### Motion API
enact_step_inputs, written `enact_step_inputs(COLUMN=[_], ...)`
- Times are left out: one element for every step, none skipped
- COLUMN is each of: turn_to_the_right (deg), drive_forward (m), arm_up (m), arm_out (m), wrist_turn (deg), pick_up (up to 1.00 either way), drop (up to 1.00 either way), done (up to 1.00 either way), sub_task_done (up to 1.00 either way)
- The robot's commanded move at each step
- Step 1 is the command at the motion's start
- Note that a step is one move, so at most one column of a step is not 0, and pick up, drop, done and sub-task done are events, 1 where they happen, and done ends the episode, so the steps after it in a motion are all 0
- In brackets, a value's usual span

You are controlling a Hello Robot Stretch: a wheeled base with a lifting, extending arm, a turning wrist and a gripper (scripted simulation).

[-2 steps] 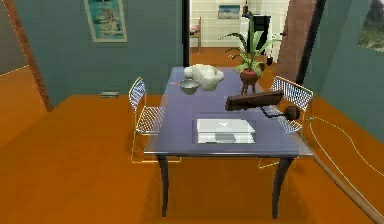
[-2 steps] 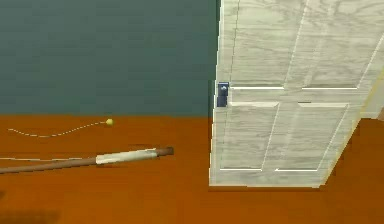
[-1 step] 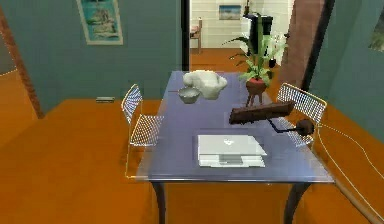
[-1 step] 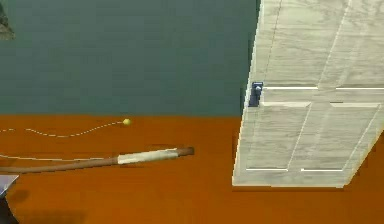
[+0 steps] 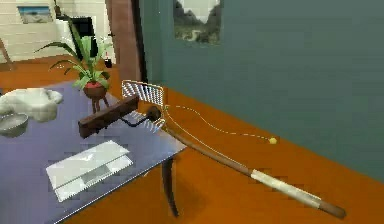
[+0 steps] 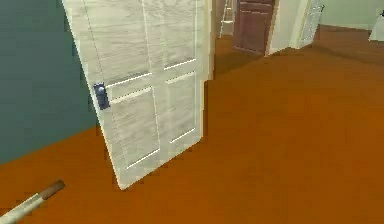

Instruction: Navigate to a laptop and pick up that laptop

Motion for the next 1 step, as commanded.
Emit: enact_step_inputs(turn_to_the_right=[45.0], drive_forward=[0.00], arm_up=[0.00], arm_out=[0.00], wrist_turn=[0.0], pick_up=[0.00], drop=[0.00], done=[0.00], sub_task_done=[0.00])
